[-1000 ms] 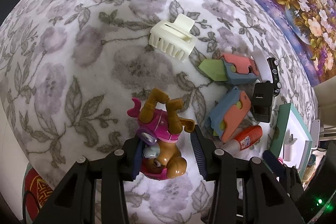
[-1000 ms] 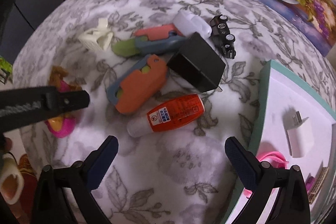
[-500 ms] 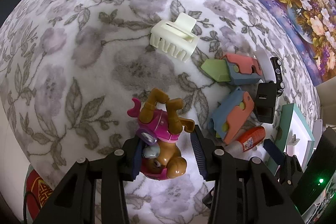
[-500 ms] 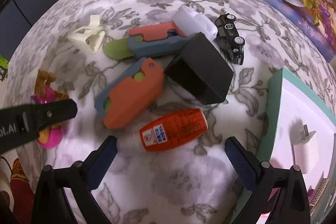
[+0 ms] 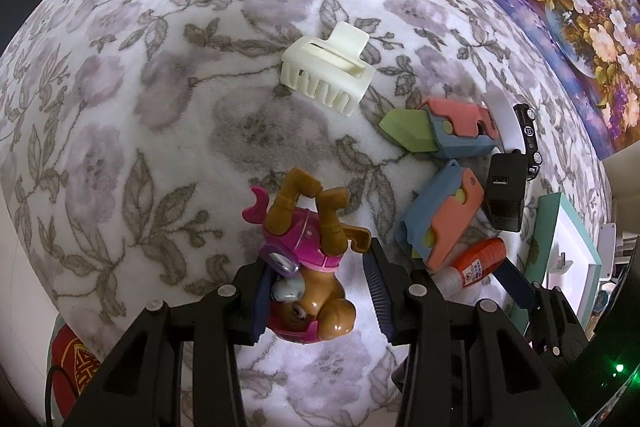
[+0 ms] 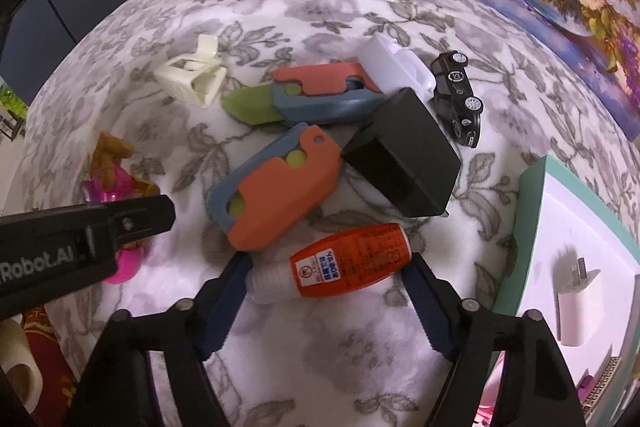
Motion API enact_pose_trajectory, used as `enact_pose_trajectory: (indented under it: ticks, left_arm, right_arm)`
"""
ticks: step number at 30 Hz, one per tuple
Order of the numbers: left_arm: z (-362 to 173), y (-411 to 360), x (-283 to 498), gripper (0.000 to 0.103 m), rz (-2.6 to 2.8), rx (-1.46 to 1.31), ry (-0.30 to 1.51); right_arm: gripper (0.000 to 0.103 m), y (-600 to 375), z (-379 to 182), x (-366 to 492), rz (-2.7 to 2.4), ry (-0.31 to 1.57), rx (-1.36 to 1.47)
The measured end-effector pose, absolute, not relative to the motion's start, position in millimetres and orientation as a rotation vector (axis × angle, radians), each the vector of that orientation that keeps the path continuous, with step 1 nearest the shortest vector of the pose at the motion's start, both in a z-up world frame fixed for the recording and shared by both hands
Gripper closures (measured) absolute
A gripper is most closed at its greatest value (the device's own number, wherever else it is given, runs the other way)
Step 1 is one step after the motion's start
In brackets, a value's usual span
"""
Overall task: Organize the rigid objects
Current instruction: 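Grasp the red glue bottle with the right tool while the left holds the toy figure, then carry the toy figure and glue bottle into the tray and open both tools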
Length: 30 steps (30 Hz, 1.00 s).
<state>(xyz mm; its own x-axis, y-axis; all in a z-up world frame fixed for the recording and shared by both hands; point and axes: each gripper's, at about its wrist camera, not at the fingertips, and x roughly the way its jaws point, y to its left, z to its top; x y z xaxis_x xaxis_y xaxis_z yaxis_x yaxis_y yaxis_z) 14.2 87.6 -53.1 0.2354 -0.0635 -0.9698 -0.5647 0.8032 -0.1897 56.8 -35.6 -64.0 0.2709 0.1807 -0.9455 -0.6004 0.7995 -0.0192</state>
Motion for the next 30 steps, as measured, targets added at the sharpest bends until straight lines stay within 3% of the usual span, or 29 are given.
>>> enact_pose_trajectory:
  ticks: [18, 30]
  left_arm:
    - [-8.0, 63.5, 18.5, 0.059, 0.298, -0.465, 1.128]
    - [13.3, 2.9, 41.2, 0.059, 0.165, -0.325, 1.149]
  right_arm:
    - [0.023, -105.9, -8.7, 56.3, 0.39, 1.114, -0.094]
    - [0.023, -203.3, 13.2, 81.7, 0.041, 1.05, 0.159]
